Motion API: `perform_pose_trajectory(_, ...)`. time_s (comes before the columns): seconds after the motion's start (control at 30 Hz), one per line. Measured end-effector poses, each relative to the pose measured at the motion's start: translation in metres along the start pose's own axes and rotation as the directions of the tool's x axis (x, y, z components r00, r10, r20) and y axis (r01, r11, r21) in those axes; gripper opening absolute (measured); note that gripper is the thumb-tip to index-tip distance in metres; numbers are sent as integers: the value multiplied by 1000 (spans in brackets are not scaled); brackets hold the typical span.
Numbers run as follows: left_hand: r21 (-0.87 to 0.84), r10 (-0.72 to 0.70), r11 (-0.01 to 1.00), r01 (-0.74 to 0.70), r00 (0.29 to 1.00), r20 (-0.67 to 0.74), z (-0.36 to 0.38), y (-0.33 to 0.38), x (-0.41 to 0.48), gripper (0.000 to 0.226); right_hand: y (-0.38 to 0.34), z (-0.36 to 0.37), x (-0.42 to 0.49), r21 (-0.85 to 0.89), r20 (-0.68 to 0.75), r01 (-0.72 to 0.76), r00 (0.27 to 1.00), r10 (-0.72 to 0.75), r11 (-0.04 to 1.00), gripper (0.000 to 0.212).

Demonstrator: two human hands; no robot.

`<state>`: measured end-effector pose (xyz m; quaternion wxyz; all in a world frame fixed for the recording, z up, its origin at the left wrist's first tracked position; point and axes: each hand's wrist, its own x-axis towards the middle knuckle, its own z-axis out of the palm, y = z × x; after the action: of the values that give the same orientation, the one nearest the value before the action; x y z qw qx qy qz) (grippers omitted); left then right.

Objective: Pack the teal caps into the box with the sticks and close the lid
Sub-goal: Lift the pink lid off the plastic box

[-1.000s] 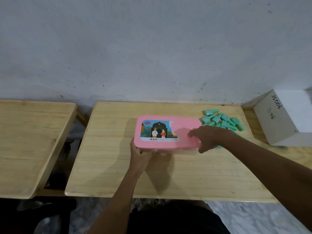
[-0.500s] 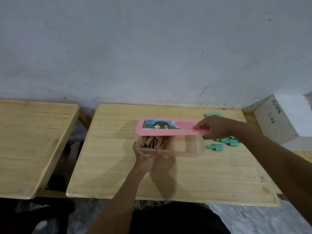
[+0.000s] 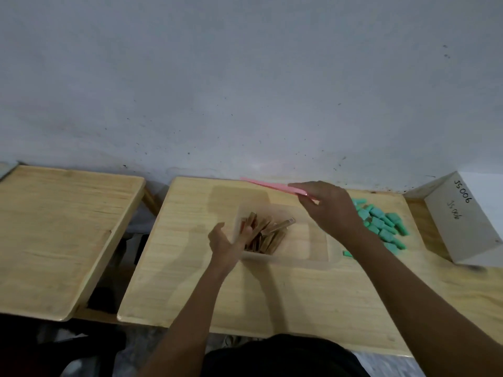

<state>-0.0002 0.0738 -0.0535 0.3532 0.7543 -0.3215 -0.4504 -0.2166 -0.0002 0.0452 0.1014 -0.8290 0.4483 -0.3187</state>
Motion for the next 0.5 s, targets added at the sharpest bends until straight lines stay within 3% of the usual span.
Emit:
perform_pose_trajectory(0.07, -240, -35, 970, 25, 999, -39, -12, 23, 1, 68, -17, 21, -5, -36, -17, 165, 986, -165, 986, 34)
perform_pose_trajectory(0.17, -560, -29, 821, 111, 988, 153, -28, 48, 1, 47, -42, 54, -12, -78, -33, 315, 947, -318, 946, 31)
perform_pose_trajectory(0.27, -587, -39, 803, 104, 992, 122, -37, 56, 0, 29, -51, 85, -17, 4, -13, 373, 928, -373, 928, 36)
perform_pose_trajectory(0.33, -621, -45, 777, 98, 994, 100, -46, 53, 2, 31, -51, 96, -20, 54, 143, 347, 925, -352, 936, 49)
perform_pose_trajectory(0.43, -600, -70, 798, 53, 998, -4, -65, 44, 9, 30, -41, 101, -28, -24, 341, 218, 919, -197, 976, 69)
perform_pose_trajectory(0.5, -425, -40, 904, -52, 978, -204, -77, 35, 19, 36, -29, 104, -36, -89, 455, 83, 890, -34, 993, 79)
